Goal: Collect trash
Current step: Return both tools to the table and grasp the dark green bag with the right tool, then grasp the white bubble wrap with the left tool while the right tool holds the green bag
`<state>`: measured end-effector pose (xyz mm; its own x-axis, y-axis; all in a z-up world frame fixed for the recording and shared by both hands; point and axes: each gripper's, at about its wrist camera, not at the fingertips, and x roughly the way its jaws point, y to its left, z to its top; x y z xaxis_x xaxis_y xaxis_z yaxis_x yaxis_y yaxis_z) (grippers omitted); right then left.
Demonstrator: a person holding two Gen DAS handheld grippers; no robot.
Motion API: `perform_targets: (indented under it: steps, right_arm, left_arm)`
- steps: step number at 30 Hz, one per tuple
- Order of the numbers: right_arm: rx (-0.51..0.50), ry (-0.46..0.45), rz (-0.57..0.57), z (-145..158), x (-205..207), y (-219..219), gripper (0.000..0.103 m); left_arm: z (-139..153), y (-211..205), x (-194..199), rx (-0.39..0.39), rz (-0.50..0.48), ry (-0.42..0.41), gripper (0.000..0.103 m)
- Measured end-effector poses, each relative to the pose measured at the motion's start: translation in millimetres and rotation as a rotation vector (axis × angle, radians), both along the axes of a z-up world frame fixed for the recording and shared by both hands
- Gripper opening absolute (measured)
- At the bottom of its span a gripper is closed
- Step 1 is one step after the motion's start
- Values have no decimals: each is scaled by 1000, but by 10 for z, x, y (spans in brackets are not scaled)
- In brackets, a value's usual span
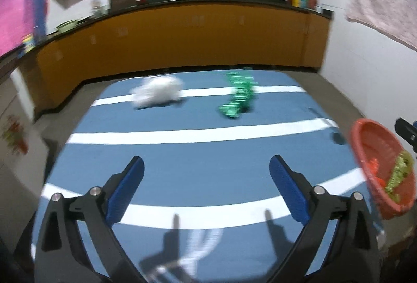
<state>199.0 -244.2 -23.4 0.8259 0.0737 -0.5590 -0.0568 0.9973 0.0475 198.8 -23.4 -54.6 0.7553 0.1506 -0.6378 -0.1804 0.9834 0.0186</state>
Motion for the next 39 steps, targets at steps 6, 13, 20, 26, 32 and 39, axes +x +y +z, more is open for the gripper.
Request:
perform_targets:
  steps: [6,13,20,26,32,39]
  right_arm:
    - [21,50,30,-94,183,519,90]
    - [87,91,66,-214,800,1228,86]
    - [37,171,69,-496,1508,1785,75]
    - [11,256,13,-696,1815,1850,67]
    - [-42,308,73,-848,1800,1869,38]
    - [-7,299,83,-830,1727,1731,37]
  left_arm:
    - [-74,607,-51,15,77,-7,99]
    - [-138,1215,365,-9,99,-19,99]
    - [-202,1621,867,13,87,-40,99]
    - [-283,1743,1223,-6,27,-39,99]
    - [-349,1687,1597,-19,-54,-14,99]
    - [-384,1532,1959,22,-127,10,99]
